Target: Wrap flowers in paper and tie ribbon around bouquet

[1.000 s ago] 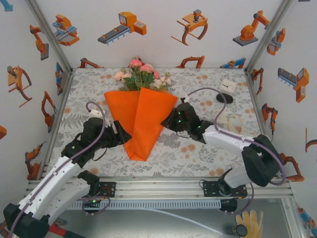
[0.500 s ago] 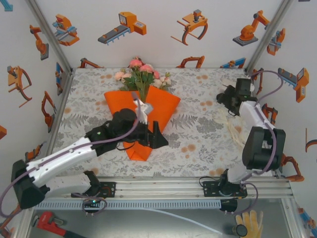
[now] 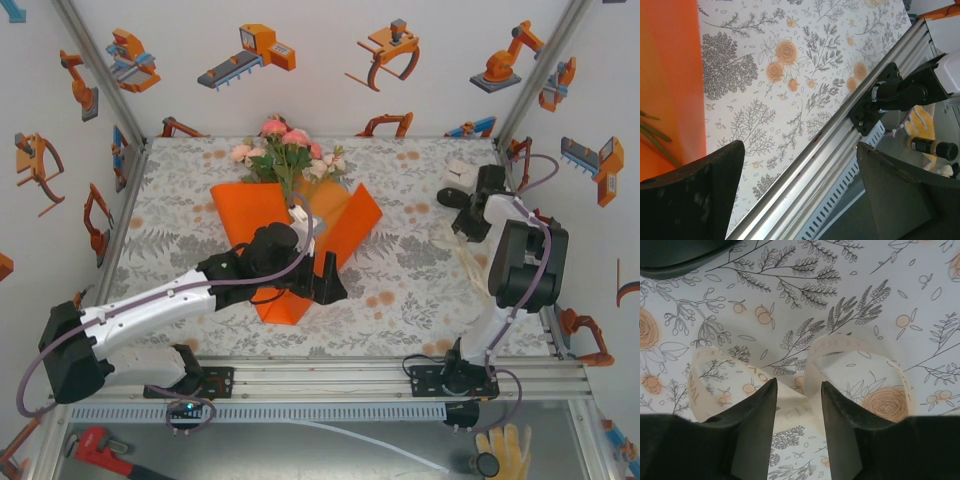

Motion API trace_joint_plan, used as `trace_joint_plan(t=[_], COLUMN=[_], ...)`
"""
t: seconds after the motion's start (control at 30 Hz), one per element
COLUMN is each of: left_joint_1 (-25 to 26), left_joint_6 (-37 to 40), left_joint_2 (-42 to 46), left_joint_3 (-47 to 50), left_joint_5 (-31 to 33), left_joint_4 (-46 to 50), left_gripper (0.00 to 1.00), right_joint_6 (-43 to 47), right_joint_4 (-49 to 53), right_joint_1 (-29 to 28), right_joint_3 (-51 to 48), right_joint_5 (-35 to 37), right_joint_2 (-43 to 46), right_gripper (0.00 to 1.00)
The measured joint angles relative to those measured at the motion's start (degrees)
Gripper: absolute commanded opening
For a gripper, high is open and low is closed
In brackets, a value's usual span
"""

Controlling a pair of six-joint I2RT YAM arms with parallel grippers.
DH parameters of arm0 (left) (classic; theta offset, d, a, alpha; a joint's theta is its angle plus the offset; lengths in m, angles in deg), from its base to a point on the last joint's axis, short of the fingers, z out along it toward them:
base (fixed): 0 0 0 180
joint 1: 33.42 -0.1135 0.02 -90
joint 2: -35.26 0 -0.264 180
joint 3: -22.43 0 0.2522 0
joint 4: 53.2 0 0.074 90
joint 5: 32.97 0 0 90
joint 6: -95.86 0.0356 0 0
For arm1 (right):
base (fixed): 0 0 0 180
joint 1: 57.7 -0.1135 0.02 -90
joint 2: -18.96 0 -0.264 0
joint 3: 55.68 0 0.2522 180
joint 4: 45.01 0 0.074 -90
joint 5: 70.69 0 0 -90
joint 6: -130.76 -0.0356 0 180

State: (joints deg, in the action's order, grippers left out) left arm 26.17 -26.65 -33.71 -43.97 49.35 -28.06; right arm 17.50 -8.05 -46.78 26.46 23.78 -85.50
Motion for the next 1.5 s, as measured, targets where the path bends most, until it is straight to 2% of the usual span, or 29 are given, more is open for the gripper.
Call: trace_joint_plan(t=[0.03,0.13,0.2,0.37,0.5,0.57,0.63,0.7,0.87,0.97,1.1,1.27,1.47,1.5], left_joint_1=[0.0,0.0,0.0,0.0,-0.3,-0.7,-1.3,-2.4,-4.4,-4.5,-4.3,-5.0,-5.9,-5.9], left_joint_6=[0.0,0.0,0.0,0.0,0.9,1.8,2.7,3.5,5.3,6.8,9.0,12.7,15.4,15.6], left_joint_2=[0.3,1.3,1.9,2.7,2.8,2.5,1.6,0.0,-5.5,-9.0,-11.1,-14.8,-23.3,-24.2], left_joint_3=[0.0,0.0,0.0,0.0,0.0,-0.2,-0.9,-1.9,-5.8,-9.5,-15.1,-25.6,-40.1,-41.5], left_joint_5=[0.4,1.8,2.5,3.7,3.8,3.7,3.6,3.1,-0.7,-4.8,-8.0,-6.7,-11.7,-11.8], left_joint_4=[0.0,0.1,0.1,0.6,1.3,1.6,1.5,0.8,-3.4,-6.9,-10.3,-11.0,-11.5,-11.5], left_gripper=[0.86,0.86,0.86,0.87,0.88,0.88,0.88,0.88,0.89,0.92,0.99,0.97,0.97,1.0], right_joint_6=[0.0,0.4,0.8,0.8,0.3,-0.7,-2.4,-4.6,-11.3,-13.9,-14.4,-14.5,-14.4,-14.4], right_joint_4=[0.0,0.0,0.4,1.9,4.4,6.6,8.5,9.5,8.6,7.8,8.6,11.1,13.8,13.8], right_joint_1=[0.2,0.7,1.0,0.9,0.6,-0.3,-2.0,-5.0,-13.3,-17.2,-20.9,-24.9,-27.3,-27.6], right_joint_3=[0.0,0.0,0.0,0.0,0.6,4.3,11.4,22.7,50.6,58.7,59.4,53.3,50.3,50.1], right_joint_5=[0.2,0.9,1.6,2.3,1.6,0.7,-1.0,-3.1,-8.9,-10.3,-11.7,-12.9,-14.3,-14.6], right_joint_2=[-0.1,-0.7,-0.9,3.1,17.6,25.7,31.4,34.4,32.2,30.9,28.9,24.8,23.4,23.8], right_gripper=[0.33,0.11,0.0,0.0,0.0,0.0,0.0,0.0,0.0,0.0,0.0,0.0,0.0,0.0])
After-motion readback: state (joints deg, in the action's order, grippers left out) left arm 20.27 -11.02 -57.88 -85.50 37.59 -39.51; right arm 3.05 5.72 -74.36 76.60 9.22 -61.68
